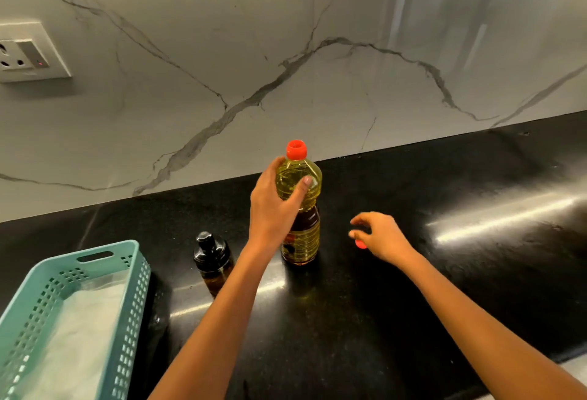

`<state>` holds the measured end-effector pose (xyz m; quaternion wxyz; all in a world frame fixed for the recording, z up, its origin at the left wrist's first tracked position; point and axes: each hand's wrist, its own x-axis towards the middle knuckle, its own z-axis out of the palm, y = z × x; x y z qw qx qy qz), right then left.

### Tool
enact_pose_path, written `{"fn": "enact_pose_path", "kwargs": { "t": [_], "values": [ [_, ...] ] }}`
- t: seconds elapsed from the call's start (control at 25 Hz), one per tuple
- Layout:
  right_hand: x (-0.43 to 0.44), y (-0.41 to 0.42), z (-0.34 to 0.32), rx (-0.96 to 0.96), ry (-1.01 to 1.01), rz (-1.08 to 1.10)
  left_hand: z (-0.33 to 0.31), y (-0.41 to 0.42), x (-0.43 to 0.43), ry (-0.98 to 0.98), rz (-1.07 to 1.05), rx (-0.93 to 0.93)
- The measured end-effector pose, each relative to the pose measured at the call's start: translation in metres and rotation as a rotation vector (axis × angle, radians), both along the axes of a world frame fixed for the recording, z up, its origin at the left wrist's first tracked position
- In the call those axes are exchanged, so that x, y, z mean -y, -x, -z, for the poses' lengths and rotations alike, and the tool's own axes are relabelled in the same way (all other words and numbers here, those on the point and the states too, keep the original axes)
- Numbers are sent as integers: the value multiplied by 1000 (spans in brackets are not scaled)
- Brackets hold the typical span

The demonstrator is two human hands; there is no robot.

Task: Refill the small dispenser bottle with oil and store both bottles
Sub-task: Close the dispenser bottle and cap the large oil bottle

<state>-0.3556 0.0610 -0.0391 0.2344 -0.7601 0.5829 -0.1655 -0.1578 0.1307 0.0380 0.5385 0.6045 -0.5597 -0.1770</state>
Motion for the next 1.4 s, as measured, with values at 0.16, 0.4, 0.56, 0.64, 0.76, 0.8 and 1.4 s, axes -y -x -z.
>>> {"fn": "enact_pose_path", "kwargs": {
  "t": [0.16, 0.4, 0.56, 0.64, 0.76, 0.8, 1.4],
  "values": [
    [5, 10, 30, -208, -102, -118, -5, 2, 11, 0, -19, -66],
    [12, 13, 48, -253, -11, -141, -1, 4, 11, 27, -52, -109],
    [14, 9, 49, -193, -6, -94, -3, 7, 10, 24, -63, -118],
    [15, 2, 35, -28, 29, -41, -3, 7, 10, 18, -62, -124],
    [12, -19, -15, 324, 181, -12, -2, 6, 11, 12, -55, -138],
    [10, -28, -38, 445, 210, -36, -2, 5, 12, 12, -54, -139],
    [0, -84, -137, 792, 249, -361, 5, 4, 15, 31, -13, -191]
  ]
}}
